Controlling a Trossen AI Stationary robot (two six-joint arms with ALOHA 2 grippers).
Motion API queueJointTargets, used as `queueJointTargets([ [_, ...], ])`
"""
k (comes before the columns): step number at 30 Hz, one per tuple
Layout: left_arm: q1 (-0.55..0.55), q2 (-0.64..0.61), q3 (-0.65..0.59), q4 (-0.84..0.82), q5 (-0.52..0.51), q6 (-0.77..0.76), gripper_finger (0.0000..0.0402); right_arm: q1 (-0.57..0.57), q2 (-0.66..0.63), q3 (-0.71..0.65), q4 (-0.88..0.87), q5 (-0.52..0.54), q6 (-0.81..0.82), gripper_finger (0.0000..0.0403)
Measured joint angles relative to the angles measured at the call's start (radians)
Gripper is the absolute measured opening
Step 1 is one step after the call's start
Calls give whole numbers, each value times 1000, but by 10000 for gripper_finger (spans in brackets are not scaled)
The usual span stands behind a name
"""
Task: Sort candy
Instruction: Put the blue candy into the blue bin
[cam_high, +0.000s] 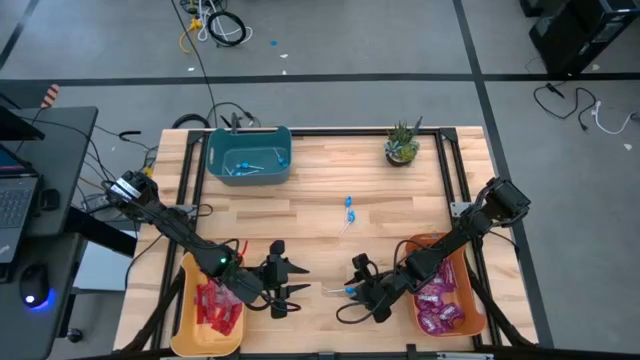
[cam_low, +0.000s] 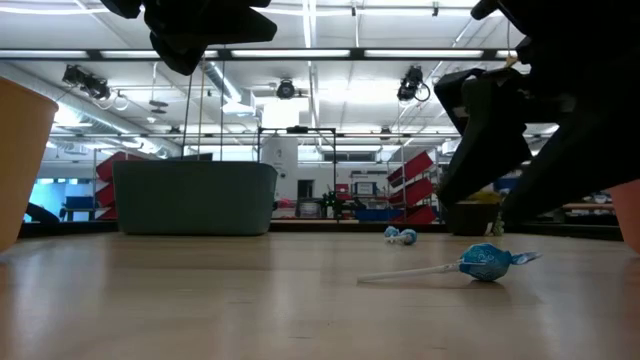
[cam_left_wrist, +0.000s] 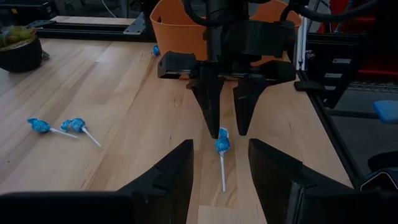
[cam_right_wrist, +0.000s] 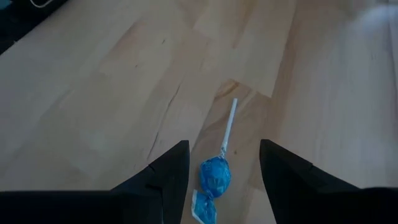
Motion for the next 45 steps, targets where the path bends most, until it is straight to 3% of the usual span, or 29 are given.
queueJointTargets([
  [3, 0, 0, 0, 0, 0, 0, 156, -5, 0, 0, 5, 1, 10, 181],
  [12, 0, 0, 0, 0, -1, 1, 156, -55, 0, 0, 5, -24, 240, 181],
  [20, 0, 0, 0, 2, -21, 1, 156, -55, 46, 0, 82, -82, 205, 181],
  [33, -1, -1, -1, 0, -21, -4, 156, -59, 97, 1, 42, -72, 216, 179],
  [38, -1, -1, -1, 0, -23, -3, 156, -61, 96, 2, 27, -76, 216, 150],
  [45, -1, -1, -1, 1, -26, -4, 156, -64, 95, 3, 18, -110, 210, 72],
])
